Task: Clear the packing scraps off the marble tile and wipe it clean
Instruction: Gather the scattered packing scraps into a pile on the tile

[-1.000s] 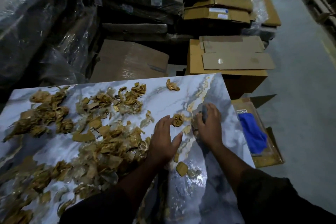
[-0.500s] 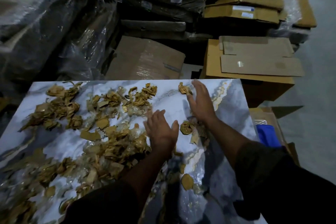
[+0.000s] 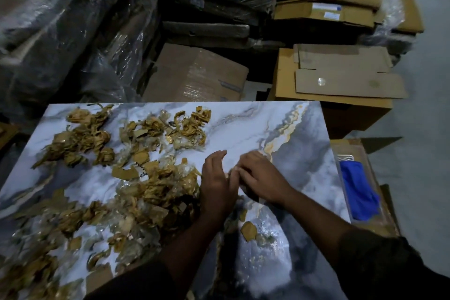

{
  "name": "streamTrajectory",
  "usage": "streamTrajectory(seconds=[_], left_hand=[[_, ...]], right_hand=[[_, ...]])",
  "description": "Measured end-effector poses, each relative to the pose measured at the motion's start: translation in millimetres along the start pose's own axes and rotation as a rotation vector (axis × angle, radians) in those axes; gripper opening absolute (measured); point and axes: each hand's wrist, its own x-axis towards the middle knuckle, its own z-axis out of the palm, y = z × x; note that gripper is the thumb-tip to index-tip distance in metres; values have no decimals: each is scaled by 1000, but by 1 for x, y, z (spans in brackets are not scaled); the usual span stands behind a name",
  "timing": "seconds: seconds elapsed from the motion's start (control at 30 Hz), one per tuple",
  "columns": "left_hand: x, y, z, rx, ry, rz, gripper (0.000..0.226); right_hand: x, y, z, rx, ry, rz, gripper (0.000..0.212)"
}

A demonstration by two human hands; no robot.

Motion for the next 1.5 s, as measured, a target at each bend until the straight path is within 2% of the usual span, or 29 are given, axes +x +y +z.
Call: streamTrajectory(seconds=[0.07, 0.13, 0.23, 0.3, 0.4, 0.47, 0.53, 0.6, 0.67, 0.77, 0.8, 0.87, 1.0, 1.23, 1.37, 1.5], left_hand=[[-5, -4, -2, 107, -88, 37, 39], [-11, -11, -3, 230, -128, 70, 35], [-20, -17, -1, 295, -127, 60, 33], [-26, -15, 2, 244, -175, 9, 39], [-37, -6, 2, 23, -234, -46, 43], [-43, -2, -3, -46, -254, -51, 42], [-48, -2, -10, -99, -267, -61, 41], [-53, -7, -20, -130, -253, -46, 39], [-62, -15, -27, -120, -258, -8, 38], [-79, -28, -33, -111, -311, 8, 42], [-83, -30, -34, -117, -325, 11, 44], [-85, -30, -36, -146, -329, 3, 49], [-77, -22, -40, -213, -292, -77, 51], [-65, -21, -45, -268, -296, -160, 54], [-62, -22, -48, -228, -218, -143, 44], [-68, -21, -51, -146, -105, -73, 16]], right_hand=[[-26, -6, 1, -9, 10, -12, 27], [-46, -2, 2, -57, 124, -5, 30], [-57, 14, 0, -87, 383, 238, 37], [-55, 12, 5, -34, 342, 383, 43], [-57, -10, 31, 19, 191, 320, 50], [-65, -27, 42, 124, 184, 277, 50], [-82, -35, 44, 214, 215, 309, 54], [-102, -36, 44, 221, 235, 305, 61], [-123, -38, 48, 170, 211, 245, 77], [-139, -45, 67, -9, 177, 140, 113], [-137, -48, 74, -85, 184, 115, 118], [-125, -54, 85, -185, 209, 105, 112], [-94, -61, 91, -265, 204, 113, 89], [-65, -58, 85, -399, 157, 143, 70], [-57, -57, 81, -388, 168, 117, 45], [-57, -63, 82, -319, 172, 98, 30]])
